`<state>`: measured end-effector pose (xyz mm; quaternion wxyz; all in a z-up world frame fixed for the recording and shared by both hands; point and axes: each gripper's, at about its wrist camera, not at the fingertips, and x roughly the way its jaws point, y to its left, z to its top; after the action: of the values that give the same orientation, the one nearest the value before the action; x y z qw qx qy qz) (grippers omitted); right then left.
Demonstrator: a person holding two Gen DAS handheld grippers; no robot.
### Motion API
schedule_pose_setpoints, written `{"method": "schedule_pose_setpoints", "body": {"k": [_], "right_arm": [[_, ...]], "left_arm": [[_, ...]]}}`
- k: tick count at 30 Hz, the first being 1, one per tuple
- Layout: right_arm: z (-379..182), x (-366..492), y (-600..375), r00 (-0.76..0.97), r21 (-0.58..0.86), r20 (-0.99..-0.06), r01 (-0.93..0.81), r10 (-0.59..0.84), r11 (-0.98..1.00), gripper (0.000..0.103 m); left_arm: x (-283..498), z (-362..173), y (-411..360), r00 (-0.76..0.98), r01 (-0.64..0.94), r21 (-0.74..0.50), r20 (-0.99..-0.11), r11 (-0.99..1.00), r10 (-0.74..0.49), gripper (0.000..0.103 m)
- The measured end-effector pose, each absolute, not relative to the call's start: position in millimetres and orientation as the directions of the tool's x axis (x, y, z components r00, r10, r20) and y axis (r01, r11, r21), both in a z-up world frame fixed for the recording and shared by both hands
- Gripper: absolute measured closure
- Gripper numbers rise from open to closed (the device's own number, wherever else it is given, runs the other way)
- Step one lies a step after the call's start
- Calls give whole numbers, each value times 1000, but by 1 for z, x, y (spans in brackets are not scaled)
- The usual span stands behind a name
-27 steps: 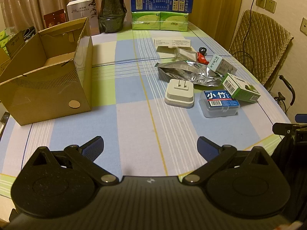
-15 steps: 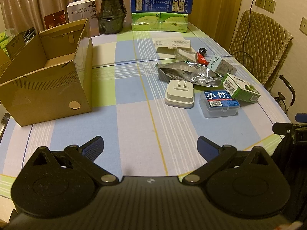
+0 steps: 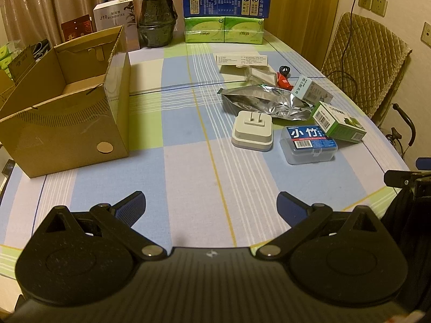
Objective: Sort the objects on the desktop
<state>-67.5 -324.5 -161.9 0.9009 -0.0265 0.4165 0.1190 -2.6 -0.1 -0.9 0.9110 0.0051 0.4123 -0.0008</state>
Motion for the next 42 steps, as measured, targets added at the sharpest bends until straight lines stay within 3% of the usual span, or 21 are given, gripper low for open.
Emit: {"method": "schedule_pose_setpoints", "body": {"k": [42], "right_arm": [[-154,-69,-324,648,83,-733,-217,207,973,2]], "left_arm": [[-4,1,4,649,22,21,-761,1000,1,1]]}}
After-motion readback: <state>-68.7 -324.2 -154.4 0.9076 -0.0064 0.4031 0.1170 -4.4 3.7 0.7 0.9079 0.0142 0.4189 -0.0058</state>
